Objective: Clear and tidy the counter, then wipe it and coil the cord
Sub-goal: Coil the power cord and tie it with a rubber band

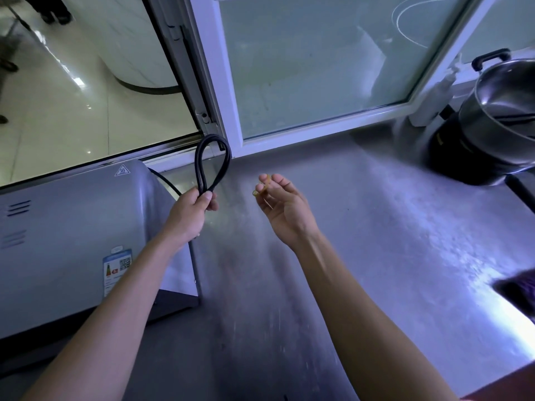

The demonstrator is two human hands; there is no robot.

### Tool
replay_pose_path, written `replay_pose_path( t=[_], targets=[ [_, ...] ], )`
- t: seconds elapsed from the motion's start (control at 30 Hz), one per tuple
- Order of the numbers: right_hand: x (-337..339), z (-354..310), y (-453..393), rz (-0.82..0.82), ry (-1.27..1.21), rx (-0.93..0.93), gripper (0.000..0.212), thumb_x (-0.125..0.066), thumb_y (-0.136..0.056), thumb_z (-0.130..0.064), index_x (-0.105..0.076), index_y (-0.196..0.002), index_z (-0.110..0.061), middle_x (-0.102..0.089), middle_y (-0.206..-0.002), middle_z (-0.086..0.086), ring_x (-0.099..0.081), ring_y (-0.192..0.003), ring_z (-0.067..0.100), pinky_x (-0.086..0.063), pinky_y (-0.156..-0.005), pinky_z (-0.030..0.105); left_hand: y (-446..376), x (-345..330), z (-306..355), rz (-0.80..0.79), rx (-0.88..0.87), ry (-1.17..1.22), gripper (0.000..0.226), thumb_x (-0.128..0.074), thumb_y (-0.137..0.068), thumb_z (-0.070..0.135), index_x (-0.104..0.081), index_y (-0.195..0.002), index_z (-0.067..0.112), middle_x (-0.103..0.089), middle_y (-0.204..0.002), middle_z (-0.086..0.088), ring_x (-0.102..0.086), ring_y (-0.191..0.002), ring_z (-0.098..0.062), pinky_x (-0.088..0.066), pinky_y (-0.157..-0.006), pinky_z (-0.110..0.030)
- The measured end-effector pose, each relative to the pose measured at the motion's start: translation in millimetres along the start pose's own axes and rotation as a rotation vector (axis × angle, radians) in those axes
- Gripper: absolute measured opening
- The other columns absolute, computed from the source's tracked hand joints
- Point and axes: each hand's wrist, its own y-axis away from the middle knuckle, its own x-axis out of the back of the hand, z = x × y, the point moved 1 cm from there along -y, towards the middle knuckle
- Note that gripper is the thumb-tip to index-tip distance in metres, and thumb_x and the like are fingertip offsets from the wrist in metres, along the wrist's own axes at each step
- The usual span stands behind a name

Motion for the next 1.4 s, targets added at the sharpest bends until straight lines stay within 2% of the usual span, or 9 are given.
replay_pose_path(
  t=[0.3,0.47,0.73,0.9,1.0,1.1,1.17,1.3,1.4],
  targets=[
    [-8,-7,3,-0.025,-0.066,0.008,0.032,-0.055,-0.092,0.009,-0.053,-0.121,-0.005,-0.072,-0.103,0.014,-0.07,-0.084,0.025,-0.057,-0.085,0.036,1,-1,-1,0.017,0.05,-0.021,0.022,-0.044,-0.104,0.035,-0.064,-0.097,0.031,-0.072,-0.082,0.019,-0.063,-0.087,-0.005,-0.044,-0.058,-0.023],
    [-7,-5,2,-0.03,0.046,0.047,0.024,-0.054,-0.093,0.01,-0.057,-0.111,-0.005,-0.072,-0.096,0.013,-0.071,-0.086,0.026,-0.056,-0.089,0.037,-2,-3,1,-0.002,0.035,-0.033,0.022,-0.043,-0.105,0.032,-0.064,-0.097,0.028,-0.072,-0.085,0.015,-0.065,-0.089,-0.01,-0.045,-0.062,-0.024],
    [-12,-3,1,-0.03,0.161,0.112,0.019,-0.06,-0.092,0.008,-0.053,-0.096,-0.009,-0.07,-0.096,0.02,-0.065,-0.066,0.024,-0.057,-0.085,0.038,-2,-3,-3,-0.017,0.021,-0.029,0.022,-0.044,-0.105,0.03,-0.064,-0.097,0.025,-0.073,-0.086,0.011,-0.067,-0.094,-0.017,-0.045,-0.063,-0.026],
    [-11,1,4,-0.006,0.318,0.143,0.01,-0.068,-0.092,-0.009,-0.061,-0.086,-0.006,-0.073,-0.101,0.021,-0.068,-0.066,0.022,-0.057,-0.08,0.034,-1,-3,0,-0.014,0.017,-0.011,0.022,-0.043,-0.106,0.03,-0.063,-0.099,0.023,-0.073,-0.086,0.009,-0.066,-0.09,-0.021,-0.045,-0.051,-0.013],
    [-10,5,5,-0.002,0.452,0.174,0.014,-0.069,-0.093,-0.016,-0.071,-0.095,-0.002,-0.073,-0.105,0.02,-0.07,-0.07,0.022,-0.058,-0.079,0.033,0,-4,1,-0.021,0.022,-0.051,0.023,-0.042,-0.106,0.031,-0.063,-0.101,0.022,-0.072,-0.089,0.01,-0.065,-0.091,-0.007,-0.048,-0.068,-0.026],
    [-11,5,4,0.0,0.583,0.207,0.022,-0.071,-0.092,-0.019,-0.073,-0.107,-0.002,-0.072,-0.107,0.021,-0.072,-0.074,0.023,-0.059,-0.08,0.033,1,-3,0,-0.021,0.035,-0.091,0.023,-0.042,-0.106,0.032,-0.062,-0.1,0.024,-0.071,-0.09,0.011,-0.06,-0.086,0.002,-0.047,-0.068,-0.034],
    [-11,3,1,-0.006,0.662,0.214,0.025,-0.072,-0.091,-0.019,-0.071,-0.112,-0.006,-0.074,-0.106,0.014,-0.073,-0.077,0.024,-0.06,-0.082,0.036,1,-3,-1,-0.019,0.018,-0.115,0.022,-0.042,-0.106,0.031,-0.062,-0.099,0.023,-0.071,-0.088,0.011,-0.058,-0.079,0.003,-0.046,-0.063,-0.032],
    [-12,-6,-5,-0.038,0.86,0.234,0.026,-0.076,-0.087,-0.032,-0.064,-0.111,-0.031,-0.07,-0.119,-0.003,-0.076,-0.084,0.025,-0.056,-0.094,0.05,1,-2,-1,-0.031,-0.043,-0.167,0.024,-0.041,-0.105,0.028,-0.06,-0.094,0.019,-0.066,-0.08,0.008,-0.059,-0.077,-0.01,-0.043,-0.067,-0.024],
    [-16,-17,-12,-0.045,0.982,0.262,0.038,-0.077,-0.077,-0.049,-0.063,-0.109,-0.034,-0.069,-0.119,-0.009,-0.074,-0.09,0.024,-0.057,-0.089,0.053,1,3,-1,-0.083,-0.074,-0.201,0.025,-0.04,-0.105,0.03,-0.057,-0.089,0.019,-0.06,-0.074,0.005,-0.055,-0.073,-0.019,-0.043,-0.069,-0.034]
  ],
)
